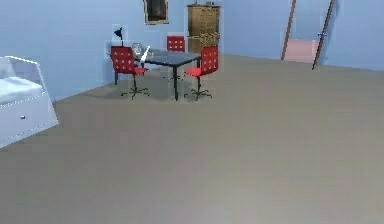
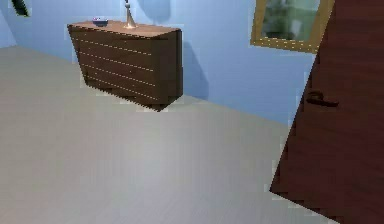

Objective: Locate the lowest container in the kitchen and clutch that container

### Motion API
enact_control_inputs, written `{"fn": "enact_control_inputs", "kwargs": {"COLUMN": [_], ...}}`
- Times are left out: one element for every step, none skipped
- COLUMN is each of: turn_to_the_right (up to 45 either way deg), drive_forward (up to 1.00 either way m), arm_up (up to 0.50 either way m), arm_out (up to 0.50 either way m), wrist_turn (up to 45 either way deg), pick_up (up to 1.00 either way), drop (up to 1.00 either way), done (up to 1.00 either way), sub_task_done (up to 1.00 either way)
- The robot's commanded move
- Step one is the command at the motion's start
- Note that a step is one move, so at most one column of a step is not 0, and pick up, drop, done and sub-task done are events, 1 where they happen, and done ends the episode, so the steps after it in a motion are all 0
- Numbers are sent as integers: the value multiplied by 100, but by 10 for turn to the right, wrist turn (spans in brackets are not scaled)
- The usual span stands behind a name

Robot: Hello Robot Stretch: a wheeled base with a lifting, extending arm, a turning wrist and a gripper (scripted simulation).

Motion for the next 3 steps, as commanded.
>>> {"fn": "enact_control_inputs", "kwargs": {"turn_to_the_right": [0, 240, 0], "drive_forward": [5, 0, 100], "arm_up": [0, 0, 0], "arm_out": [0, 0, 0], "wrist_turn": [0, 0, 0], "pick_up": [0, 0, 0], "drop": [0, 0, 0], "done": [0, 0, 0], "sub_task_done": [0, 0, 0]}}
